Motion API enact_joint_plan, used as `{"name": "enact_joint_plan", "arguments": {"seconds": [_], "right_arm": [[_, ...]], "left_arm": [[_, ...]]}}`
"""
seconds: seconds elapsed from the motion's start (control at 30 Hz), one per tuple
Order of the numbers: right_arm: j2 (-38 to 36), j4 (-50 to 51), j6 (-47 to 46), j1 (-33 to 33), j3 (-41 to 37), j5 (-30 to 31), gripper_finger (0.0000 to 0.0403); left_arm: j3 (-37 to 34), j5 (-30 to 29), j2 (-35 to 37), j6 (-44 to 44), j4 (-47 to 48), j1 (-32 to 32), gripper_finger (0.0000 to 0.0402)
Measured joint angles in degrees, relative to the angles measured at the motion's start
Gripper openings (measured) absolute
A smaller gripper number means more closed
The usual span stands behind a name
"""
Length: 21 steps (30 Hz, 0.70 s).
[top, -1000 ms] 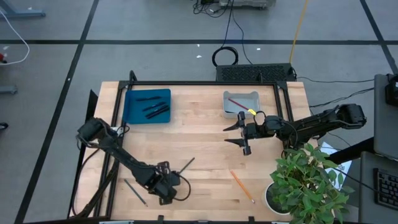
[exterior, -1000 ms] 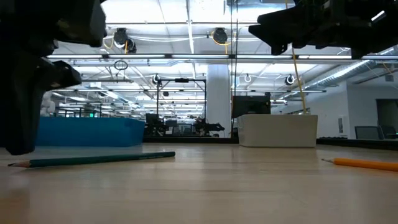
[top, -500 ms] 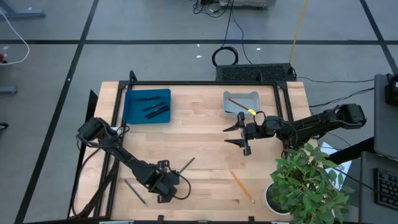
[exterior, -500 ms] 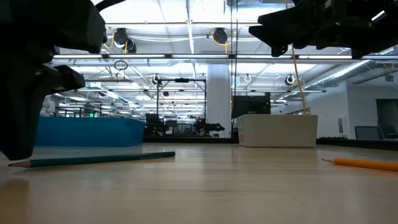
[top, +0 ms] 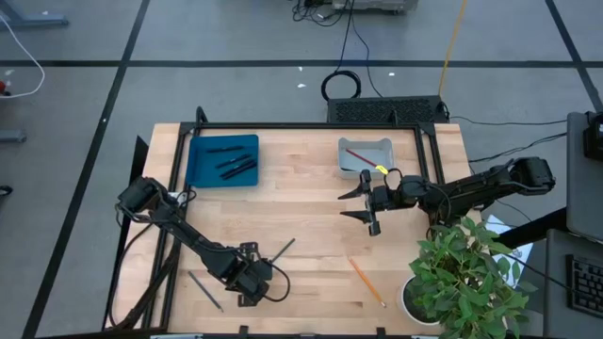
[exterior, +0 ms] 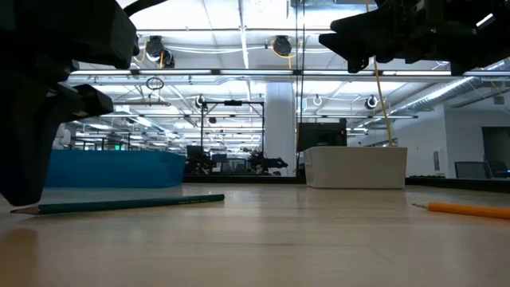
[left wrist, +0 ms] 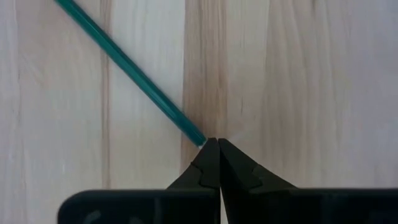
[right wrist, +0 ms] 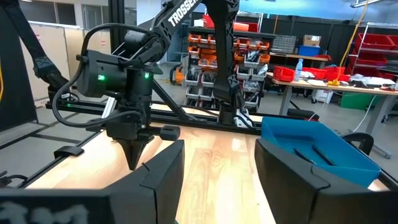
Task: Sort pens & pencils
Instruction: Put the green pencil into the gray bin
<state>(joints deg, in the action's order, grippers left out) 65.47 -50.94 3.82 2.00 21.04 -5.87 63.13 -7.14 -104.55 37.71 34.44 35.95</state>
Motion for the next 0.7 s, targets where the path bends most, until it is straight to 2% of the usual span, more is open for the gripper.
{"name": "enact_joint_plan", "arguments": {"seconds": [0.7], "right_arm": [[0.0, 0.0, 0.0, 0.0, 0.0, 0.0, 0.0185]], "left_arm": [[0.0, 1.3, 0.0, -0.6, 0.1, 0.0, 0.0000]]}}
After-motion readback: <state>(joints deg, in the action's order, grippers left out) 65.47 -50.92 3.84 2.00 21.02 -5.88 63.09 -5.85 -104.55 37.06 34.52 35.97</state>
